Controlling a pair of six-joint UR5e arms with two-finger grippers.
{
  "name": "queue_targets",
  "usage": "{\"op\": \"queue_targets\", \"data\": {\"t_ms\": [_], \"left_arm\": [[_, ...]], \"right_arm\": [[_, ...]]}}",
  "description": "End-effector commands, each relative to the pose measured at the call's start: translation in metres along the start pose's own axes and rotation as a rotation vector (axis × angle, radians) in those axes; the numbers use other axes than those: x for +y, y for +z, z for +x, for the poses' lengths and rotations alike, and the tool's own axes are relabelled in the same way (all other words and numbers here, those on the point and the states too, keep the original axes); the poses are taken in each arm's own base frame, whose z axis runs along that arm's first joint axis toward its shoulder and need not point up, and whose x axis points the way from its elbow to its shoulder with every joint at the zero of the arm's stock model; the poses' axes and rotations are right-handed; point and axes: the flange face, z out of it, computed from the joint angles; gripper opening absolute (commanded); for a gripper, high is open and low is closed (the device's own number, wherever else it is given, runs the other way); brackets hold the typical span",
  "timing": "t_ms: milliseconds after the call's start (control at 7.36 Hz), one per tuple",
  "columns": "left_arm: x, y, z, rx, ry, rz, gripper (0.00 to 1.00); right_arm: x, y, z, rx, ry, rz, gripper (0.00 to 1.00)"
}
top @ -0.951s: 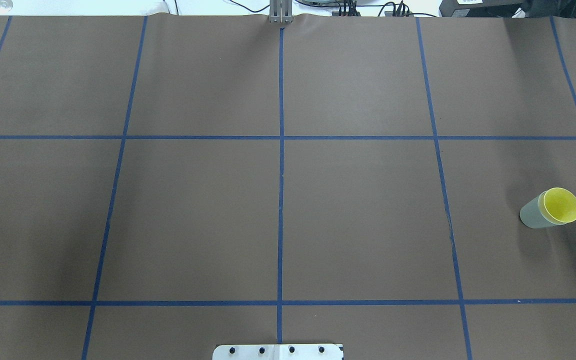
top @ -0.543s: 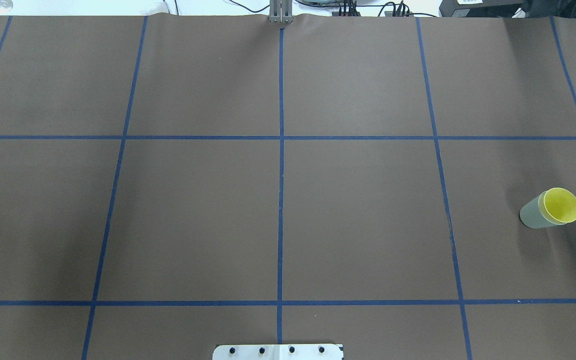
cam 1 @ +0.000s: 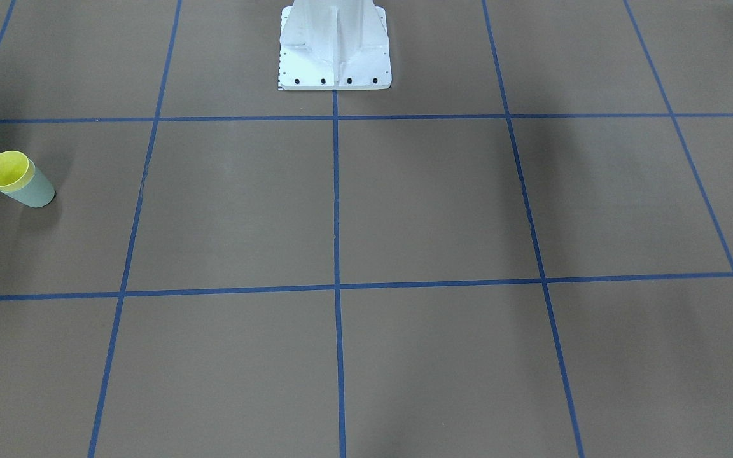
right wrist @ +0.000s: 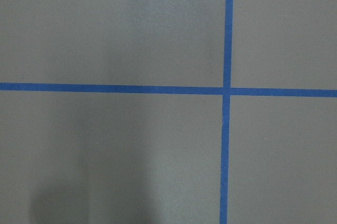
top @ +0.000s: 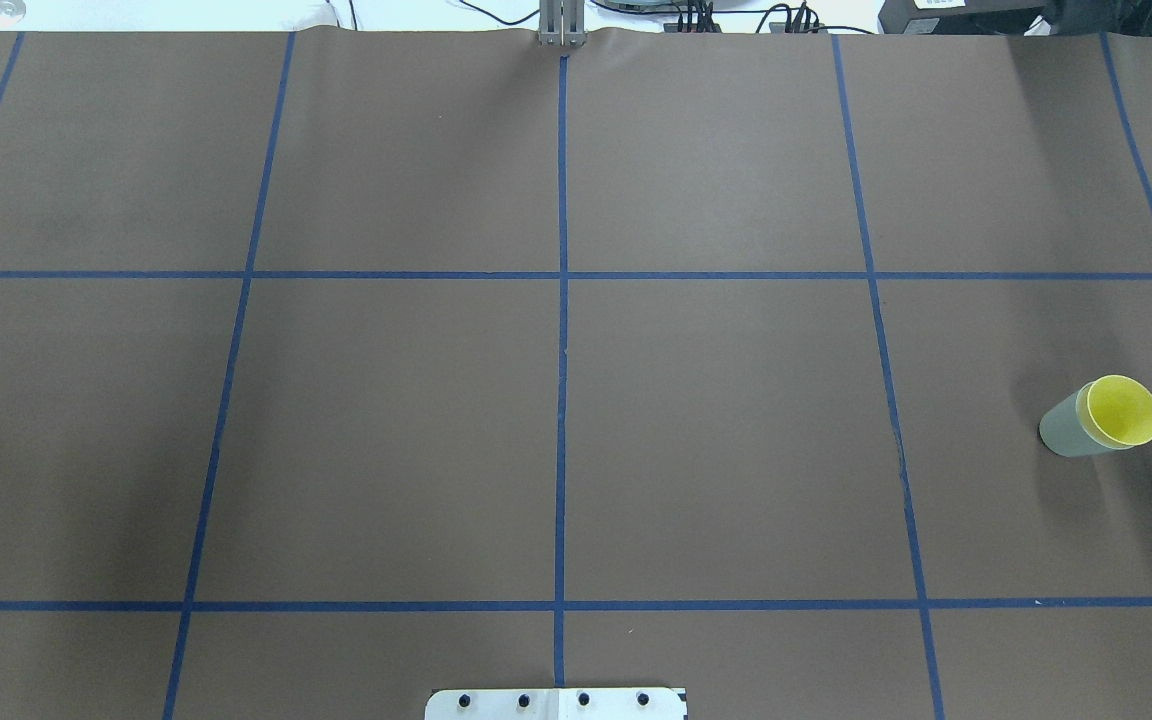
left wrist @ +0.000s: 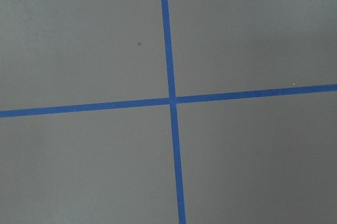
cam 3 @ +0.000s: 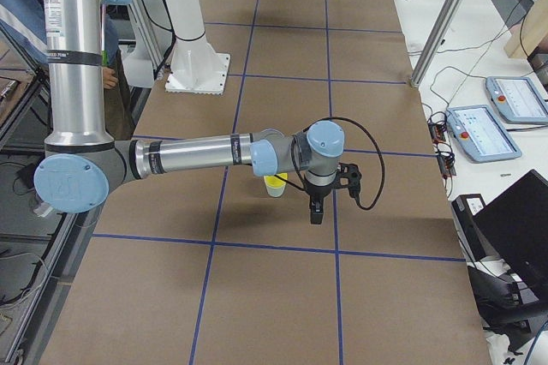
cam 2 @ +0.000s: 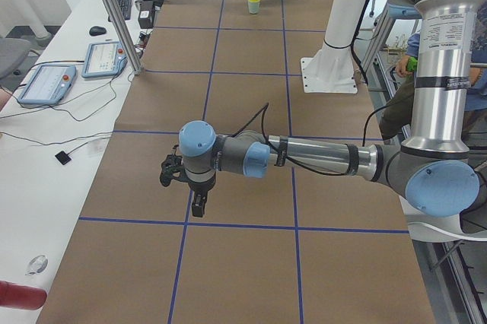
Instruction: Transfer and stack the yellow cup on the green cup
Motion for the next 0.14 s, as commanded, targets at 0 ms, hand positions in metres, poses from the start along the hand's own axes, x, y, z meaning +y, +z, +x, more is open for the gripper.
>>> {"op": "queue_targets", "data": {"t_ms": [0], "left_arm": [[0.0002, 0.0001, -0.0003, -0.002, -0.002, -0.002, 1.00]], "right_arm": [[-0.0003, -0.0028, 0.0044, 0.003, 0.009, 0.006, 1.00]]}}
